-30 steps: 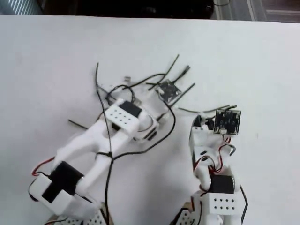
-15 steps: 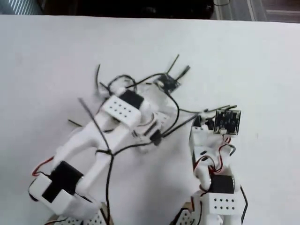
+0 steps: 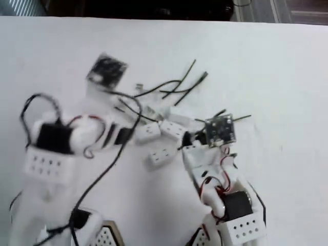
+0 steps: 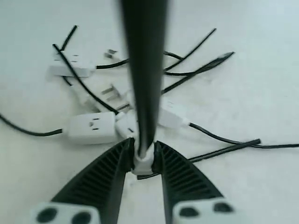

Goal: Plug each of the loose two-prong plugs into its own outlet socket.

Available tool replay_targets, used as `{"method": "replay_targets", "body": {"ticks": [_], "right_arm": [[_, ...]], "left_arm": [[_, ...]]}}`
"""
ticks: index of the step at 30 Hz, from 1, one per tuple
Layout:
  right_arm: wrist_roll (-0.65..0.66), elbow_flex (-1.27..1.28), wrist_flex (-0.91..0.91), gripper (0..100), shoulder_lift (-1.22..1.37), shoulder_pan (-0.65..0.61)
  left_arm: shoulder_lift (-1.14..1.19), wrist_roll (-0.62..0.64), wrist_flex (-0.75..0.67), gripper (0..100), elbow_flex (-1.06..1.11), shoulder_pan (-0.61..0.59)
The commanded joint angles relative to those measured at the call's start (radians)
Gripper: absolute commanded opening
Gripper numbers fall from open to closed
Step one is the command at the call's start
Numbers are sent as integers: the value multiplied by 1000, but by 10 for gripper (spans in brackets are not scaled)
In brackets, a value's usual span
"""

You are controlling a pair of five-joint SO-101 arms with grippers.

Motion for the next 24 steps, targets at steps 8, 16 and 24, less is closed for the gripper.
{"method": "replay_targets", "body": {"ticks": [8, 16, 24], "right_arm": [[-28, -89, -2, 16, 203, -277], [-155, -232, -41, 16, 498, -341], [-150, -137, -217, 16, 596, -341]], "left_arm": [[-334, -14, -310, 305, 526, -274], [-363, -5, -500, 305, 749, -344], [-363, -11, -562, 305, 829, -371]]}}
